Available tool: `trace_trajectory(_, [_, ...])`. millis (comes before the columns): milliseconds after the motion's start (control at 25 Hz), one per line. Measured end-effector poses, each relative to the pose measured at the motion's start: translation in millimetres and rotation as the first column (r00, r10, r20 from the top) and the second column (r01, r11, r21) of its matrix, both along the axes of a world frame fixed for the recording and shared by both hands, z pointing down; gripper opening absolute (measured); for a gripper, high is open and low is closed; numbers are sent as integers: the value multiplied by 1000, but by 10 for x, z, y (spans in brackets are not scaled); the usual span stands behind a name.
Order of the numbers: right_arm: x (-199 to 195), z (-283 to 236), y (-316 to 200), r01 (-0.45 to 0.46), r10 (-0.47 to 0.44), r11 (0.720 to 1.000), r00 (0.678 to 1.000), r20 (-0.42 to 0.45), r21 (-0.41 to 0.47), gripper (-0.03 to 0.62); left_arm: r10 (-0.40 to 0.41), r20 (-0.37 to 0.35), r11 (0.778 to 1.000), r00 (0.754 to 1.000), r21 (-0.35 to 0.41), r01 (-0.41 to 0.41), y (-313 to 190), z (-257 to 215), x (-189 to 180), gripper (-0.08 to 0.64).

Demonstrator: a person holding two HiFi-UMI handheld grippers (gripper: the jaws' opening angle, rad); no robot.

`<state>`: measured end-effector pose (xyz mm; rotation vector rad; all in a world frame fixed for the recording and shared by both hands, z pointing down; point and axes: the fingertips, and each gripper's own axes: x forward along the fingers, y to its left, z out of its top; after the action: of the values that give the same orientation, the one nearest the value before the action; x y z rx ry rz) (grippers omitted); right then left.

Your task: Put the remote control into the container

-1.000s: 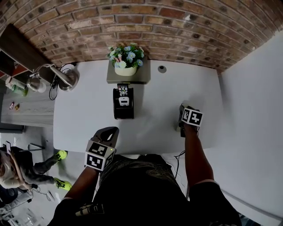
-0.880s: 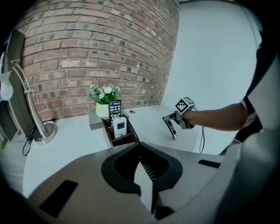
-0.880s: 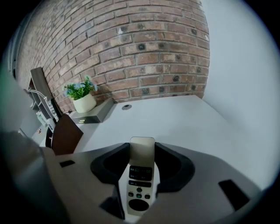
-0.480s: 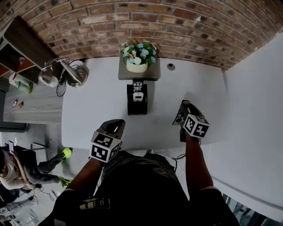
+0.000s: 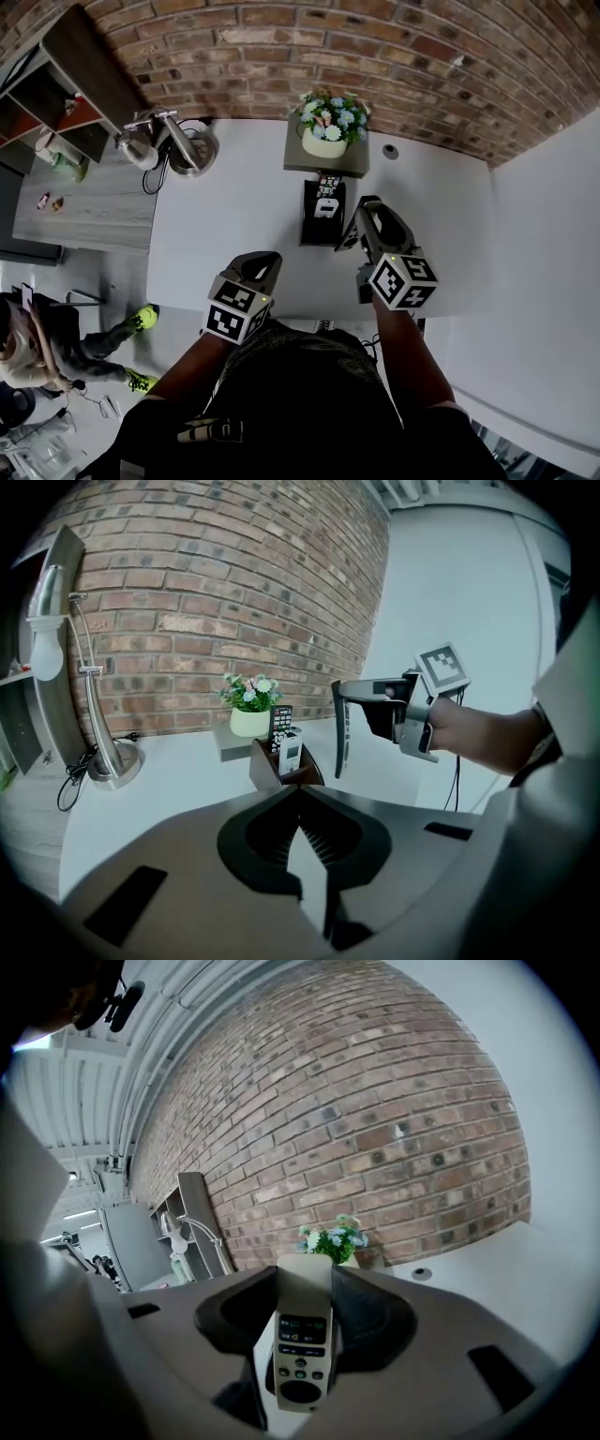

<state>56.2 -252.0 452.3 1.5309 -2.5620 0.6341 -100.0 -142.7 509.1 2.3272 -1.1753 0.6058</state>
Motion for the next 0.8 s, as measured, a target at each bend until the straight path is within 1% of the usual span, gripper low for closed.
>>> trace_trajectory(160, [-284, 156, -194, -37, 38, 999, 999, -18, 24, 184, -20, -2, 1000, 1000, 9, 20, 53, -20, -186, -6])
trace_trajectory(280, [-369, 308, -298, -78, 81, 995, 995, -53, 65, 184, -41, 4, 999, 999, 12, 41, 103, -37, -362, -6])
trace_trajectory(360, [-378, 445, -310, -95, 100, 993, 992, -74, 74, 184, -57, 2, 998, 998, 10, 57, 143, -34, -466, -6])
trace_trajectory(560, [-390, 724, -220, -111, 115, 993, 988, -107, 46, 184, -87, -4, 996, 996, 5, 87, 194, -31, -681, -6])
trace_trajectory(800, [-460, 935, -82, -113, 108, 993, 981, -162, -22, 184, -78, -10, 997, 997, 15, 78, 198, -55, -812, -6])
